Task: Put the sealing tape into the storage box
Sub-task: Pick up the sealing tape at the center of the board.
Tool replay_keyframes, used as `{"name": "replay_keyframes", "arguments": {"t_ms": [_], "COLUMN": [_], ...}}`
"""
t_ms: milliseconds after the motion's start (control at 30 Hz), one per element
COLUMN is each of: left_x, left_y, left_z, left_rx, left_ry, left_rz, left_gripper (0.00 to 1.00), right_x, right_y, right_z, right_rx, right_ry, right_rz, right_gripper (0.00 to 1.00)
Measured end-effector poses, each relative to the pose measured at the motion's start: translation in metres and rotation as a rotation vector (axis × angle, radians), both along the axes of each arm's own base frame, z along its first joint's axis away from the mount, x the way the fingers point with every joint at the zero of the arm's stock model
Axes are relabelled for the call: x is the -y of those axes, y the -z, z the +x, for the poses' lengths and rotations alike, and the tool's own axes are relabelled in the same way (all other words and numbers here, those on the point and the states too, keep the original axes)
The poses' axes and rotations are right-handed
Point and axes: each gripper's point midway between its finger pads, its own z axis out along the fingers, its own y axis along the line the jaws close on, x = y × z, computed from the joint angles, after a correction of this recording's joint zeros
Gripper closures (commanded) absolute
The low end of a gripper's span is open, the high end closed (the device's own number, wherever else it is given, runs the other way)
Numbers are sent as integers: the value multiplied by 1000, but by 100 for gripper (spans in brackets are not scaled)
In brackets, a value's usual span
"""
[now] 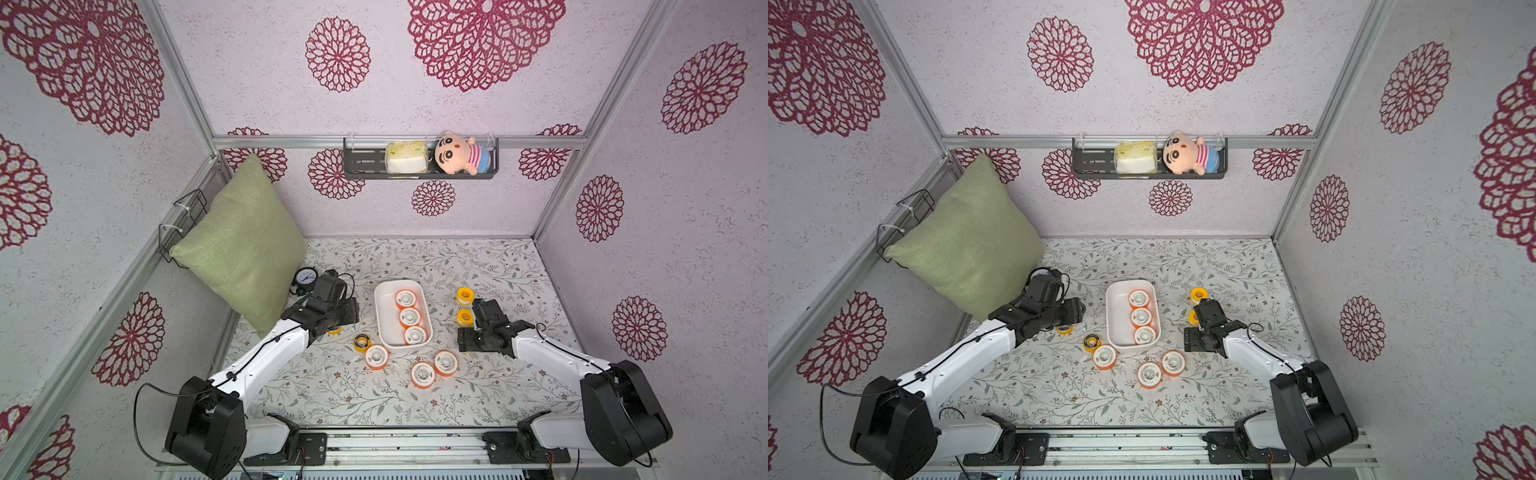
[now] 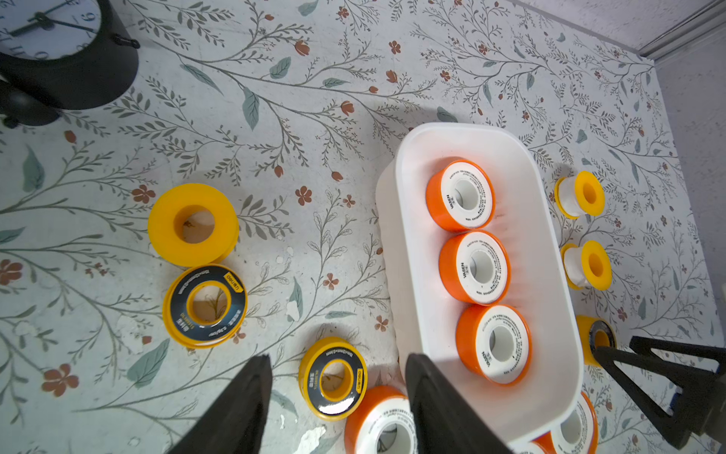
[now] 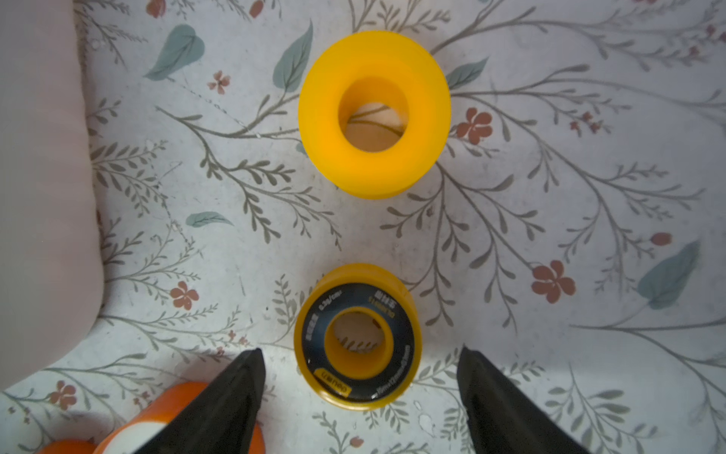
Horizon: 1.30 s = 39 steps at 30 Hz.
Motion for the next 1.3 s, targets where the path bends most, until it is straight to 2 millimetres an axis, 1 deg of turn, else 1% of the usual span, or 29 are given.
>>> {"name": "replay_keyframes", "arguments": {"t_ms": [467,567,767,967,1033,1133,1300], "left_x": [2,2,2,7,10,18,36], "left_y": [1,1,3,11,15,24,45], "left_z": [0,0,0,3,6,12,22], "left_rx": [-5,-5,-10,-28,-33,-49,-96], "left_ry": [7,7,8,18,18,23,36], "left_rz": [-7,-7,-7,-19,-28,-59,-127], "left_gripper": [38,38,38,38,38,40,45], "right_x": [-2,-1,-2,-3,-3,-5,-18], "right_y": [16,18,18,16,14,3,-29], "right_z": [5,5,7,9,9,12,26], "right_rx": [-21,-28,-19,-12,-5,17,92], "right_ry": [4,6,13,12,12,9,-10], "right_rz": [-12,-17,-11,-7,-3,13,80], "right_gripper": [30,35,44,44,44,44,44]}}
